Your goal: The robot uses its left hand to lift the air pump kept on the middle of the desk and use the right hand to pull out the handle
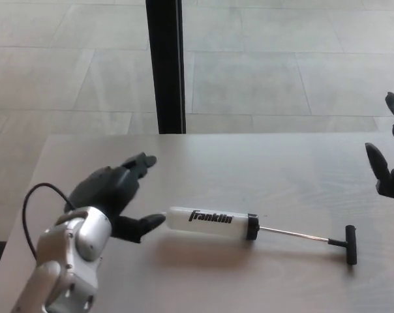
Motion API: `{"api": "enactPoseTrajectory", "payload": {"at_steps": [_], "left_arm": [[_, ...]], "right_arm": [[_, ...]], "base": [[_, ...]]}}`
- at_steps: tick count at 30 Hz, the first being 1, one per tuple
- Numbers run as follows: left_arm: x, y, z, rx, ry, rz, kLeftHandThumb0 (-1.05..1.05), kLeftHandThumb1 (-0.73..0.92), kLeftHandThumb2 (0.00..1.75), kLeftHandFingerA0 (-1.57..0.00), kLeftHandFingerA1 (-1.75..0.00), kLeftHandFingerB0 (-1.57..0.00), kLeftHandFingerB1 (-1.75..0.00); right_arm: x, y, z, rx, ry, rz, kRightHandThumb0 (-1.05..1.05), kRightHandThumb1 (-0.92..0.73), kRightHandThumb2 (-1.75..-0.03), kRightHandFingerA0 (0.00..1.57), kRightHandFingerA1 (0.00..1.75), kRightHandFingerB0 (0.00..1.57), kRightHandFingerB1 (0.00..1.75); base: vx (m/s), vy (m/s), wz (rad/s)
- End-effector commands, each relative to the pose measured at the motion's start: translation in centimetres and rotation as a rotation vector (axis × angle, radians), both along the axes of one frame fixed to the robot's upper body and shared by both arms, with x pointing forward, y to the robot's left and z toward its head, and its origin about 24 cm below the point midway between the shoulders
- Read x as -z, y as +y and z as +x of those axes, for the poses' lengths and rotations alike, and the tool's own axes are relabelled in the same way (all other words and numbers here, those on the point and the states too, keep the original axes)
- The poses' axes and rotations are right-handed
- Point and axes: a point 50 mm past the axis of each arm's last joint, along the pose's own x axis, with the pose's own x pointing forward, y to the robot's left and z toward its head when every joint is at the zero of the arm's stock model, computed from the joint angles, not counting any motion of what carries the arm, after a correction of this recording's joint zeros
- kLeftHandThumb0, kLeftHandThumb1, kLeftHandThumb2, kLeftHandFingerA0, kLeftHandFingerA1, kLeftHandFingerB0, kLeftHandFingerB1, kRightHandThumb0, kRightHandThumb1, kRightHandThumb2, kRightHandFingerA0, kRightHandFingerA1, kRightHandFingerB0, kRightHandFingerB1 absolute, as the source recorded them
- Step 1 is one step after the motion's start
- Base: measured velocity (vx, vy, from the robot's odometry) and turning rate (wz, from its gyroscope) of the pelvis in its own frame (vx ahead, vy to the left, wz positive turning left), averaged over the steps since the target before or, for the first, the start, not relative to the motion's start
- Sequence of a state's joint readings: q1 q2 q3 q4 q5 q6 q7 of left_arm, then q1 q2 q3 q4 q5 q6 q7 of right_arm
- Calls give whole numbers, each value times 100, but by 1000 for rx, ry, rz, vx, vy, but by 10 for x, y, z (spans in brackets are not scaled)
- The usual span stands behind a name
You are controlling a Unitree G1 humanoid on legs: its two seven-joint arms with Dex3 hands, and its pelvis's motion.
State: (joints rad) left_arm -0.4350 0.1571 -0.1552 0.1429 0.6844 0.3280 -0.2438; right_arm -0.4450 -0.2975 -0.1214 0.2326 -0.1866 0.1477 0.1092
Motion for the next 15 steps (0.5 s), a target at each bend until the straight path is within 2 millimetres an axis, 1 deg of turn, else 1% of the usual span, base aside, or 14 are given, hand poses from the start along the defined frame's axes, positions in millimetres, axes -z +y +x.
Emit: {"api": "enactPoseTrajectory", "payload": {"at_steps": [1,2,3,4,6,7,8,9,10,11,12,13,14,15], "left_arm": [[-75,97,-12,-191,-178,-593,-56,64,74,0,-18,-2,-13],[-77,116,-16,-209,-183,-617,-72,53,87,0,-25,0,-16],[-77,122,-17,-214,-185,-625,-72,53,87,0,-25,0,-16],[-76,160,-29,-285,-230,-745,-76,54,88,0,-18,0,-14],[-74,191,-45,-370,-284,-829,-78,55,89,0,-17,-1,-16],[-71,204,-53,-411,-292,-820,-80,62,98,0,-21,0,-16],[-65,223,-67,-480,-323,-852,-75,60,98,-1,-27,-4,-30],[-65,225,-68,-486,-326,-857,-75,60,98,-1,-27,-4,-30],[-60,238,-79,-566,-359,-939,-69,53,94,0,-35,-3,-33],[-44,260,-105,-674,-326,-934,-81,63,98,0,-32,-1,-31],[-43,263,-107,-685,-323,-934,-81,63,98,0,-32,-1,-31],[-33,274,-120,-730,-327,-982,-67,72,74,0,-25,-5,-35],[-26,283,-133,-796,-315,-956,-81,62,98,0,-34,0,-32],[-10,298,-157,-905,-313,-954,-70,78,65,0,-43,-6,-34]], "right_arm": [[-17,-78,-20,225,-35,-16,-94,-67,-106,0,18,1,10],[-20,-89,-25,247,-39,-8,-101,-67,-106,0,16,0,3],[-21,-92,-26,251,-42,-3,-101,-67,-106,0,16,0,3],[-27,-117,-40,334,-41,-19,-104,-67,-107,0,15,7,9],[-32,-140,-54,396,-39,-28,-100,-65,-106,0,18,6,10],[-34,-152,-61,432,-39,-38,-97,-65,-106,0,23,6,10],[-38,-169,-72,505,-15,-75,-100,-67,-109,0,19,5,10],[-39,-171,-73,511,-12,-79,-100,-67,-109,0,19,5,10],[-42,-183,-82,542,-41,-44,-103,-69,-106,0,19,8,5],[-45,-209,-104,626,-66,-3,-98,-68,-103,0,19,0,7],[-45,-212,-107,635,-69,1,-98,-68,-103,0,19,0,7],[-46,-223,-119,656,-86,56,-94,-65,-102,0,23,3,8],[-45,-232,-129,711,-74,33,-90,-79,-75,0,0,0,25],[-44,-251,-151,823,-62,67,-100,-68,-106,0,17,4,9]], "base": [[0,0,0],[0,0,0],[0,0,0],[0,0,0],[0,0,0],[0,0,0],[0,0,0],[0,0,0],[0,0,0],[0,0,0],[0,0,0],[0,0,0],[0,0,0],[0,0,0]]}}
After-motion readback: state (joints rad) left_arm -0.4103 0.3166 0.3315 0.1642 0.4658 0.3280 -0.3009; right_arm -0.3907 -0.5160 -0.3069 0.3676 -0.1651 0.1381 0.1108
